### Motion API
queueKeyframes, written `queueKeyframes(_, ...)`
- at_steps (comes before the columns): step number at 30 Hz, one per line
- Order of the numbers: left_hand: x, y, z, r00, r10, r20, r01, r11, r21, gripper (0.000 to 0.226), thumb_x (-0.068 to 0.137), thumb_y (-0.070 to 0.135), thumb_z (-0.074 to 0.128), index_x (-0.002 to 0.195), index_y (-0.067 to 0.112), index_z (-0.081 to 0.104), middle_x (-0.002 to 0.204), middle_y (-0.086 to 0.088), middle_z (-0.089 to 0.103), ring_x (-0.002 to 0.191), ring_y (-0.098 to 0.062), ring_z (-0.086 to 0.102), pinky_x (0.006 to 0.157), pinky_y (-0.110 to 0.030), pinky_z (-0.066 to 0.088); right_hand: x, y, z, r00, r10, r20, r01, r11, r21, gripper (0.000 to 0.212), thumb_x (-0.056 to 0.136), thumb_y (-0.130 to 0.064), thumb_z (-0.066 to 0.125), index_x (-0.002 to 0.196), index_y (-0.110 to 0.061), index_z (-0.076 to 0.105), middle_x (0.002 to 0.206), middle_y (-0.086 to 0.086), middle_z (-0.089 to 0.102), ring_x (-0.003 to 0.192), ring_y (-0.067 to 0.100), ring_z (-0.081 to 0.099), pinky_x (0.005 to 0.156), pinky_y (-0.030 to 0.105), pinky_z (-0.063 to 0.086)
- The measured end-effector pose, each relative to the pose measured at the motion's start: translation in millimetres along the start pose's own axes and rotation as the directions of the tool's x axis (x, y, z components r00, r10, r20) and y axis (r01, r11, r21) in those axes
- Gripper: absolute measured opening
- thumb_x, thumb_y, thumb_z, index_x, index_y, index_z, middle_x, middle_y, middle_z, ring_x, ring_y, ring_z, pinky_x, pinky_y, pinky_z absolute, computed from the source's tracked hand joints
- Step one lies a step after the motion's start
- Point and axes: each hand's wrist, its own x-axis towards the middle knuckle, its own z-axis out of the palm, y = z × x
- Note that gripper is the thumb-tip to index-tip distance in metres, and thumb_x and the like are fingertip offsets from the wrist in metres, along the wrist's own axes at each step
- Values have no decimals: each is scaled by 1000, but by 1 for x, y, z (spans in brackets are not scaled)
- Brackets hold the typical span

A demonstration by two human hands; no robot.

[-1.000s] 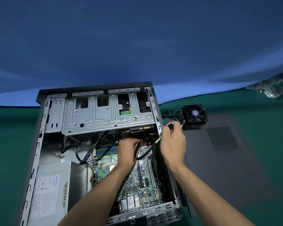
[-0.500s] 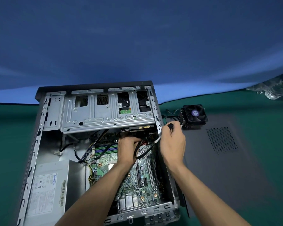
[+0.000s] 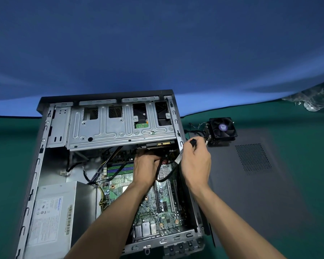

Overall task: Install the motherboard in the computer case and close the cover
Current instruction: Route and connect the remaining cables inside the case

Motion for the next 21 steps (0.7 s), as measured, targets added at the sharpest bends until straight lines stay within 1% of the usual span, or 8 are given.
queueKeyframes(2,1,1,-3,1000,31,0,-31,999,28,16,88,15,63,100,12,74,94,-4,74,84,-20,69,102,-43,42,0,2,0,1000,-6,-4,6,1000,3,15,90,-20,44,77,-24,49,53,-10,46,49,0,43,48,19,34)
queueKeyframes(4,1,3,-6,998,45,32,-47,998,52,15,89,12,61,93,10,75,86,-5,74,75,-21,68,88,-38,51,1,3,1,1000,-3,-5,3,1000,1,16,91,-21,45,75,-21,49,51,-10,42,48,2,41,49,19,34)
queueKeyframes(5,0,4,-8,997,56,44,-60,995,79,16,90,10,59,91,10,75,81,-4,73,73,-21,67,85,-37,52,2,3,1,1000,-3,-8,3,1000,-2,19,91,-21,46,72,-19,46,51,-10,39,48,4,38,48,19,33)
queueKeyframes(7,-3,5,-10,993,102,67,-112,980,163,21,92,6,55,97,14,74,77,2,68,74,-19,65,93,-38,48,3,3,2,1000,-4,-17,4,1000,-16,31,94,-25,47,66,-18,36,52,-9,35,47,8,33,46,20,30)
queueKeyframes(9,-6,4,-12,984,150,100,-170,956,239,28,94,5,51,111,17,69,82,2,65,79,-18,64,98,-35,44,1,3,1,1000,-11,-17,10,999,-38,39,97,-32,47,64,-18,32,53,-6,37,47,9,30,46,20,28)
queueKeyframes(12,-5,6,-14,981,155,119,-179,955,237,30,94,4,48,114,15,68,86,-2,66,79,-17,64,92,-29,48,-1,3,0,999,-31,12,32,997,-73,41,100,-39,40,67,-14,41,58,-1,48,51,10,39,49,19,30)
queueKeyframes(17,-2,6,-13,991,99,95,-114,978,172,20,93,7,55,88,12,73,71,5,64,61,-14,58,82,-33,53,-2,3,-2,999,-32,28,34,996,-87,37,101,-35,36,84,-8,57,67,0,58,58,7,46,51,14,31)
queueKeyframes(21,0,7,-14,993,80,89,-92,986,138,17,92,13,57,90,15,74,81,2,72,71,-14,66,84,-32,53,-2,5,-1,998,-61,19,63,991,-118,35,102,-30,36,86,-9,59,64,-7,52,57,5,44,51,13,33)
